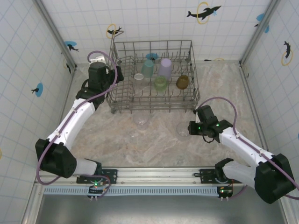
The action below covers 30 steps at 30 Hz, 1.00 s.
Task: Load the cups into the dish rack
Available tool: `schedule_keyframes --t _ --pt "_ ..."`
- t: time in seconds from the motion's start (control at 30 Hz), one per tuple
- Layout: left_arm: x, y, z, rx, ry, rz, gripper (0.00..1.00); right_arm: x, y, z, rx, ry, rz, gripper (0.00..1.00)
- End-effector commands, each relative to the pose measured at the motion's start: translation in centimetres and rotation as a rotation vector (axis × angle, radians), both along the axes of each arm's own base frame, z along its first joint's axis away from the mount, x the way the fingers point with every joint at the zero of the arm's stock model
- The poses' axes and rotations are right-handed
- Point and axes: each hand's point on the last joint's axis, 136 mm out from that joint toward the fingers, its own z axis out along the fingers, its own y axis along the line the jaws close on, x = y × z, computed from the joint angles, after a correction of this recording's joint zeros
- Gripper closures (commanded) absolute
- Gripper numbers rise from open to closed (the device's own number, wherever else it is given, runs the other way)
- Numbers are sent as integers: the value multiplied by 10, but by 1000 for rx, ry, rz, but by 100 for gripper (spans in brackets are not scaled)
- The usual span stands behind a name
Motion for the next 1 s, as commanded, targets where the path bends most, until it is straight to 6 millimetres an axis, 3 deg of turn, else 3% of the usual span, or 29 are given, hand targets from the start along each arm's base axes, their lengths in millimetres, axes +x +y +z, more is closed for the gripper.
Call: schedule_keyframes --t 0.0,0.17,0.4,0.7,0.97 --pt "-11 -7 5 -41 14 -38 2 1 0 -2 -9 -6 -5 83" --pt "-15 -20 6 -108 15 -94 2 3 -1 2 -12 -14 -10 100" --pt "-15 -24 -8 -123 53 -105 2 6 -6 15 -56 -32 -7 100" --pt "-16 -26 -5 -135 45 -114 2 19 -26 46 -181 -88 -35 100" --pt "-19 -27 -6 -140 51 -126 2 23 -41 53 -226 -66 -61 100"
